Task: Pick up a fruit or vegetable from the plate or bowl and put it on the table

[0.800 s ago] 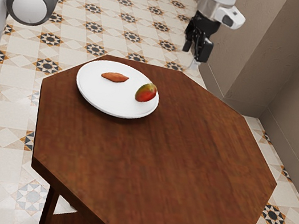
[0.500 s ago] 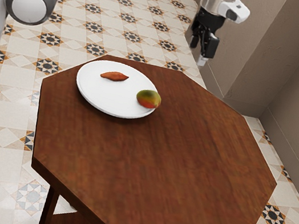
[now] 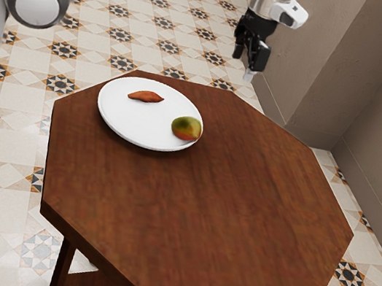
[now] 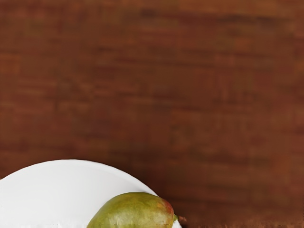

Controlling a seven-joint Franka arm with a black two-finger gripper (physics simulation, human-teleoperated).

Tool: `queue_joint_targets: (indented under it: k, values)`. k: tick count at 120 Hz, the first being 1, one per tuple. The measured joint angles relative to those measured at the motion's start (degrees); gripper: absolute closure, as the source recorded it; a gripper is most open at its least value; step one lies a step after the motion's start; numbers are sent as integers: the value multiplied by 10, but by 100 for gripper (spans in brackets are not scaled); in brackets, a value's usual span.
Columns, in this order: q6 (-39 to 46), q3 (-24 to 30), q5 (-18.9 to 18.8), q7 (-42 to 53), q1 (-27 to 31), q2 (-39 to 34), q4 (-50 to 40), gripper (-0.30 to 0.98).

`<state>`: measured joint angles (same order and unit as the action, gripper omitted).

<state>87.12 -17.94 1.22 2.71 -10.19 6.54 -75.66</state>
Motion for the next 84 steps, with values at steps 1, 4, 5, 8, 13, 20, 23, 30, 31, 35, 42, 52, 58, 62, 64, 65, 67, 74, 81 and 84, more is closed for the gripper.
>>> queue_joint_targets:
  k: [1, 4, 5, 8, 13, 20, 23, 30, 31, 35, 42, 52, 58, 62, 64, 65, 67, 74, 81, 84]
  values:
    - [-2, -2, 0, -1, -1, -1, -1, 0]
    - [-9, -7, -1, -3, -2, -6, -9, 0]
    - [-11, -8, -1, -3, -2, -8, -13, 0]
    - [-17, -14, -1, -5, -3, -14, -27, 0]
    - [-25, -20, -1, -9, -3, -31, -59, 0]
    - [-32, -25, -2, -16, 0, -59, -102, 0]
    - [-33, -29, -2, -20, 0, -72, -127, 0]
    - [-30, -35, -10, -28, 3, -96, -176, 0]
    - [-29, -35, -11, -29, 4, -98, -182, 0]
    - [-23, -39, -16, -32, 7, -106, -201, 0]
    - [-4, -42, -21, -36, 7, -127, -248, 0]
    - [30, -48, -26, -38, 1, -160, -313, 0]
    - [48, -49, -28, -40, 1, -177, -342, 0]
    - [58, -49, -31, -42, 0, -189, -355, 0]
    - [62, -49, -33, -43, 0, -195, -362, 0]
    - [64, -49, -34, -43, 0, -198, -365, 0]
    - [68, -50, -36, -44, 0, -206, -373, 0]
    - [80, -55, -45, -46, -1, -228, -398, 0]
    - [89, -65, -54, -48, -1, -244, -417, 0]
    - [92, -70, -61, -49, -1, -247, -421, 0]
